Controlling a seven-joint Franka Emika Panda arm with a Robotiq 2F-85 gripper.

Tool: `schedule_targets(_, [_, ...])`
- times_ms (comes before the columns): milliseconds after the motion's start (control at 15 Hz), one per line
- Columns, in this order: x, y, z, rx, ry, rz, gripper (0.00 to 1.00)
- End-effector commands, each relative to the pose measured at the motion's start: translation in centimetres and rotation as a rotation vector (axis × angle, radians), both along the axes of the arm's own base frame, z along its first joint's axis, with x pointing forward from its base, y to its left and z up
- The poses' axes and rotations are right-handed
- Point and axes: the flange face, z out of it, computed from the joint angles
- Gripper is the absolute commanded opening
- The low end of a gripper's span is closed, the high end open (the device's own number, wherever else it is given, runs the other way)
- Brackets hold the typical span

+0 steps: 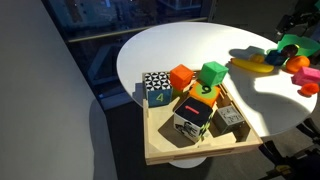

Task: Pick up the yellow round fruit on the table and put it in the green bowl and then pick up the green bowl and move it to the left between the fruits and the wooden tray

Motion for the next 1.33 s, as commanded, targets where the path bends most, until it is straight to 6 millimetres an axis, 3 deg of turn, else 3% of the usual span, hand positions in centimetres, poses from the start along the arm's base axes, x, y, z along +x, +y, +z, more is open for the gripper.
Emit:
schedule_targets(0, [0.4,0.1,-0.6,-0.018,-0.014,0.032,1.0])
schedule_targets(667, [1.1,0.7,-3.0,-0.008,-0.044,0.073,1.0])
schedule_targets(733, [1.1,0.7,-3.2,-0.008,-0.041,0.073,0.75])
schedule_targets(800, [1.0,0.7,-3.4,-0.008,-0.038,0.074,0.74])
schedule_targets(1267, [0.9,0.8,-2.9,-0.015,-0.025,0.075,0.18])
